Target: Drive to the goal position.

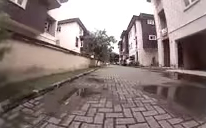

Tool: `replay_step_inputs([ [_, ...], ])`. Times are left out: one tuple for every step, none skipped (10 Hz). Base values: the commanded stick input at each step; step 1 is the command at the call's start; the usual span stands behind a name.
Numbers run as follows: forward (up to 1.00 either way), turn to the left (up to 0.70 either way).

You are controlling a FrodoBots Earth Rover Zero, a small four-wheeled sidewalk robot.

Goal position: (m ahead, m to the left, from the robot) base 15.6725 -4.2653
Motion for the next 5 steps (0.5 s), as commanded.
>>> replay_step_inputs([
  [0.5,0.0],
  [0.5,0.0],
  [0.5,0.0],
  [0.5,0.0],
  [0.5,0.0],
])
